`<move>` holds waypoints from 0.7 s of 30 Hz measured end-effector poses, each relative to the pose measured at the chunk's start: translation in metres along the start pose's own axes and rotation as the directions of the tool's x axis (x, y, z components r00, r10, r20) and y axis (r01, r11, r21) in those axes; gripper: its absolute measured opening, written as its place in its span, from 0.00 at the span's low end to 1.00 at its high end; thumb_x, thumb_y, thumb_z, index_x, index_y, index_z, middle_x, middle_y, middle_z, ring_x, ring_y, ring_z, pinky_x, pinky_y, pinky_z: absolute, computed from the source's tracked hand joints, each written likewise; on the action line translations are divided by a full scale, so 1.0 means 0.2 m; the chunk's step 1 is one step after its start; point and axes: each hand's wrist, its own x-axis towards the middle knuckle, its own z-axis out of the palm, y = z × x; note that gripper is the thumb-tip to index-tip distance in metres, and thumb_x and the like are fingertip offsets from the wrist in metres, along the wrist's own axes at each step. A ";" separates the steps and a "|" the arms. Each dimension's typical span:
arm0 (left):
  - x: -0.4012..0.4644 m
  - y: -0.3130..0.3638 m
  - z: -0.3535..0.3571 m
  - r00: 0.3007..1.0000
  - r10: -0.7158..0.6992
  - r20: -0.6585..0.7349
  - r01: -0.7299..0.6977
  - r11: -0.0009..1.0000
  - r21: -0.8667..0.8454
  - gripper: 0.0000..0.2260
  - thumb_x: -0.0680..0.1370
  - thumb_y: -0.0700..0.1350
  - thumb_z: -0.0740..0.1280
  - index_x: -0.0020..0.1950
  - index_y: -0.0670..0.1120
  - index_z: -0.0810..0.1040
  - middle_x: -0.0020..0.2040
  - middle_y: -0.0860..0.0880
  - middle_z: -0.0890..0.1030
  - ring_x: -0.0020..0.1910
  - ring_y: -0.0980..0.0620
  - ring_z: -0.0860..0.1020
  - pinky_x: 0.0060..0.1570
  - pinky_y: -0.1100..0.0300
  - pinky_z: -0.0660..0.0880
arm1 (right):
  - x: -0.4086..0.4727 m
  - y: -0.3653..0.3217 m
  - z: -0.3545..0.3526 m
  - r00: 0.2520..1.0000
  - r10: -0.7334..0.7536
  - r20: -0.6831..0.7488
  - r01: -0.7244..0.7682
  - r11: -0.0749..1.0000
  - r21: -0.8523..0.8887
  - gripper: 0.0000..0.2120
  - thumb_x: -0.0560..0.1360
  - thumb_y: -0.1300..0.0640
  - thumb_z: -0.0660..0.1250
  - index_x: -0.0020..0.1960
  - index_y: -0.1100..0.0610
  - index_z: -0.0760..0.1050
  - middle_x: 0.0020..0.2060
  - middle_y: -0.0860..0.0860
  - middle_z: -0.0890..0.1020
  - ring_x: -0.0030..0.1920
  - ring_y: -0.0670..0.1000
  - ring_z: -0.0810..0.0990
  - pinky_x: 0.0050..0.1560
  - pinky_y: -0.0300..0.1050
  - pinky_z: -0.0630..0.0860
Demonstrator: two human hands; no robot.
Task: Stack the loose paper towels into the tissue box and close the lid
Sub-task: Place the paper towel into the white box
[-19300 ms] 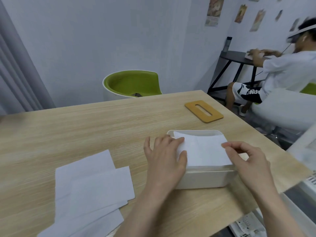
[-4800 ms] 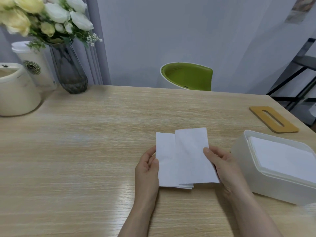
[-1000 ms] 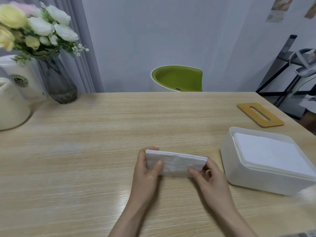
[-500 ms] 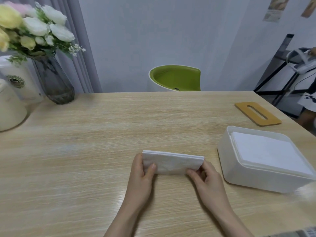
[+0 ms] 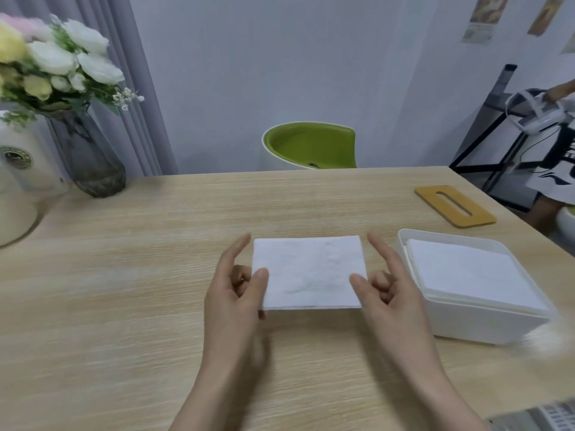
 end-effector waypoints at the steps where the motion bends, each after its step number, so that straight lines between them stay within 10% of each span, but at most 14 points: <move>1: 0.00 0.02 0.00 1.000 0.019 0.016 -0.019 1.000 0.009 0.21 0.77 0.38 0.68 0.58 0.66 0.79 0.33 0.51 0.72 0.30 0.55 0.70 0.27 0.56 0.74 | 0.00 -0.03 -0.02 1.000 -0.020 -0.015 0.021 1.000 0.008 0.22 0.77 0.59 0.66 0.64 0.37 0.72 0.27 0.43 0.63 0.30 0.44 0.63 0.34 0.33 0.64; 11: 0.00 0.17 0.43 0.966 0.063 0.251 -0.080 0.995 0.056 0.09 0.76 0.41 0.69 0.50 0.54 0.85 0.41 0.64 0.82 0.39 0.65 0.76 0.41 0.70 0.70 | 0.02 -0.14 -0.47 0.970 -0.091 -0.227 0.039 0.974 -0.225 0.08 0.75 0.56 0.68 0.49 0.44 0.81 0.40 0.48 0.77 0.34 0.40 0.71 0.40 0.38 0.64; 17: -0.05 0.19 0.78 0.930 0.087 0.356 -0.157 0.973 0.172 0.09 0.76 0.41 0.68 0.51 0.54 0.84 0.48 0.62 0.81 0.52 0.57 0.77 0.59 0.52 0.72 | 0.09 -0.04 -0.76 0.946 -0.089 -0.313 -0.020 0.944 -0.330 0.09 0.76 0.56 0.67 0.46 0.41 0.79 0.42 0.44 0.80 0.45 0.39 0.73 0.45 0.29 0.66; 21: -0.05 0.18 0.92 0.921 0.131 0.367 -0.247 0.925 0.290 0.09 0.77 0.43 0.68 0.54 0.52 0.84 0.51 0.55 0.83 0.57 0.53 0.75 0.63 0.49 0.67 | 0.14 0.04 -0.86 0.939 -0.073 -0.337 -0.077 0.908 -0.413 0.09 0.75 0.55 0.66 0.45 0.41 0.78 0.42 0.42 0.80 0.52 0.47 0.73 0.63 0.57 0.67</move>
